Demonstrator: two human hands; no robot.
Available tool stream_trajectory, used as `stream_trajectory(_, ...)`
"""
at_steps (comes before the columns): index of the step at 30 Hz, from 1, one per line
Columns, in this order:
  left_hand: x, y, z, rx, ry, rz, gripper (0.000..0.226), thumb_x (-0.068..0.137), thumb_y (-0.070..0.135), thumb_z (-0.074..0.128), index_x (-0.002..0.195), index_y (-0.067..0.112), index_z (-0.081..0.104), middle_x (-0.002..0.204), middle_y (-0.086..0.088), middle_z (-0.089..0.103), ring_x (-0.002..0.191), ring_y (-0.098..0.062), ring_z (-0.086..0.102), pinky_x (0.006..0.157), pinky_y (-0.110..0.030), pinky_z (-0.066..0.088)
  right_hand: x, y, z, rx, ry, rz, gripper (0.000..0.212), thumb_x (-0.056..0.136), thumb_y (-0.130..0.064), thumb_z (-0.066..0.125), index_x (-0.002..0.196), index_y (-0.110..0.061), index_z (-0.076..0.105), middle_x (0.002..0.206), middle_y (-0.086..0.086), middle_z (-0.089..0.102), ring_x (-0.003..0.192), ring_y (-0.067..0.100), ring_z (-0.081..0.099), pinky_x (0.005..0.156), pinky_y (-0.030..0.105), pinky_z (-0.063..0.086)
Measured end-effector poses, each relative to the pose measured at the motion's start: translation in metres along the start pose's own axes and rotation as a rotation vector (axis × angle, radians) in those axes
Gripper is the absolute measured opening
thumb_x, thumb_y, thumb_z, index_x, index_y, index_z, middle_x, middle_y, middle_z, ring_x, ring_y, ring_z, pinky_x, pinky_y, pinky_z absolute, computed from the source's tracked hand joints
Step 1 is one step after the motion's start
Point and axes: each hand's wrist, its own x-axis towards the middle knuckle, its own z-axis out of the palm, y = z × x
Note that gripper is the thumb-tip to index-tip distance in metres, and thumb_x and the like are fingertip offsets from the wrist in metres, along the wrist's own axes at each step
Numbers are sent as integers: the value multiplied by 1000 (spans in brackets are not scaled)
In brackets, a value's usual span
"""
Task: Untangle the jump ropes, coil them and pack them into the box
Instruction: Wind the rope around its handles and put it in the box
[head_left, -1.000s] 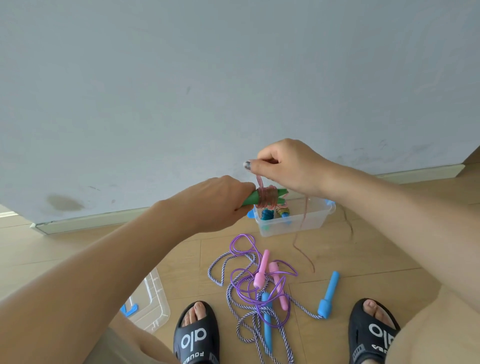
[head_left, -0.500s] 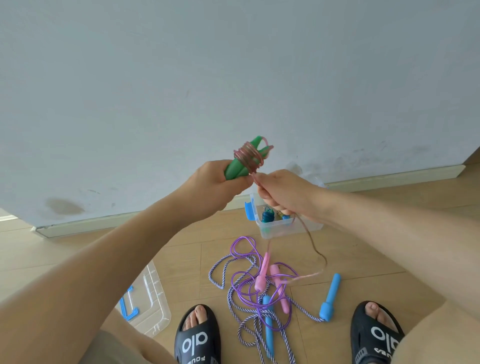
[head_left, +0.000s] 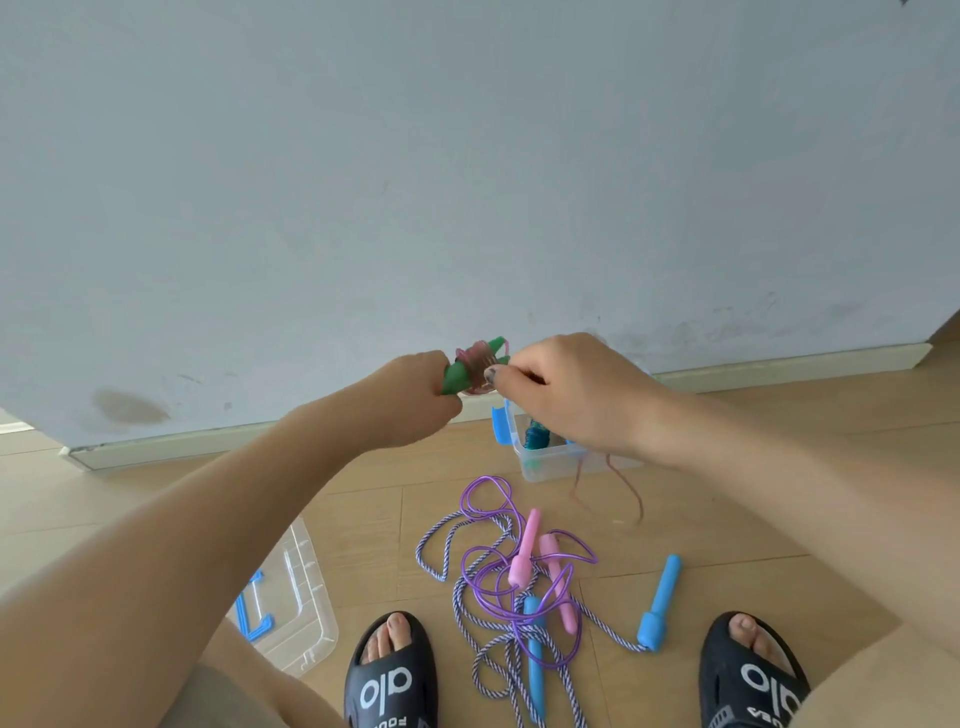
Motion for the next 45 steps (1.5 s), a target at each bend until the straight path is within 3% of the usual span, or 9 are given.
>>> stream_trajectory(4, -2, 12, 14, 239, -3, 176, 11, 94, 19, 46, 93, 10, 50, 88, -4, 56, 82, -27, 57, 69, -36, 46, 15, 6, -12, -39, 45, -41, 55, 97, -42, 53, 52, -15, 35, 41, -5, 35, 46, 12, 29, 49, 30, 24)
stream_trajectory(9, -3, 21, 13, 394, 6, 300, 23, 99, 30, 47, 81, 15, 46, 71, 3, 46, 63, -18, 49, 58, -33, 35, 29, 11, -17, 29, 50, -98, 58, 94, -49, 58, 55, -15, 30, 49, -5, 25, 49, 14, 23, 49, 30, 21)
stream_trajectory(14, -19, 34, 10, 331, 24, 424, 24, 99, 32, 49, 80, 17, 49, 67, 2, 47, 55, -13, 45, 53, -31, 34, 38, 20, -17, 111, -95, -27, 60, 91, -52, 62, 55, -18, 28, 53, -1, 21, 51, 17, 20, 49, 30, 17)
stream_trajectory(18, -31, 38, 5, 133, 85, 504, 21, 98, 30, 55, 78, 27, 47, 65, 8, 47, 55, -9, 44, 52, -21, 33, 38, 39, -5, 322, -264, 159, 52, 93, -40, 65, 56, -4, 54, 45, -4, 43, 40, 11, 36, 44, 22, 28)
stream_trajectory(22, -28, 34, 0, -82, 109, 319, 28, 93, 29, 62, 71, 26, 46, 62, 9, 48, 53, -6, 42, 51, -17, 35, 31, 48, 0, 357, -244, 168, 40, 92, 6, 48, 58, -15, 39, 39, -15, 33, 38, 3, 26, 46, 18, 24)
stream_trajectory(26, -16, 26, -3, -392, 74, 126, 23, 90, 22, 65, 74, 12, 52, 56, 6, 46, 48, -12, 40, 47, -20, 36, 22, 43, 11, 268, -203, 225, 45, 101, -39, 40, 61, -19, 34, 51, -5, 33, 48, 14, 25, 50, 25, 25)
stream_trajectory(29, -4, 7, -11, -607, 120, -57, 18, 88, 13, 65, 72, 12, 55, 60, 0, 50, 52, -19, 41, 51, -26, 36, 12, 41, 14, 181, -223, 266, 53, 102, -46, 33, 57, -17, 33, 44, -9, 35, 47, 17, 27, 56, 30, 28)
stream_trajectory(37, 6, 1, 7, 109, 77, -14, 19, 91, 18, 50, 75, 15, 41, 78, -4, 53, 65, -20, 48, 55, -30, 36, -9, -8, 3, -153, -91, -128, 52, 101, -41, 43, 57, -15, 33, 49, 0, 39, 51, 16, 33, 51, 33, 25)
stream_trajectory(45, -12, 33, 24, 300, 49, 302, 12, 99, 24, 48, 94, 15, 42, 80, -2, 46, 82, -32, 60, 64, -36, 42, 21, 2, -21, -39, 58, -132, 56, 99, -44, 51, 56, -16, 29, 45, -4, 28, 46, 15, 26, 49, 30, 20)
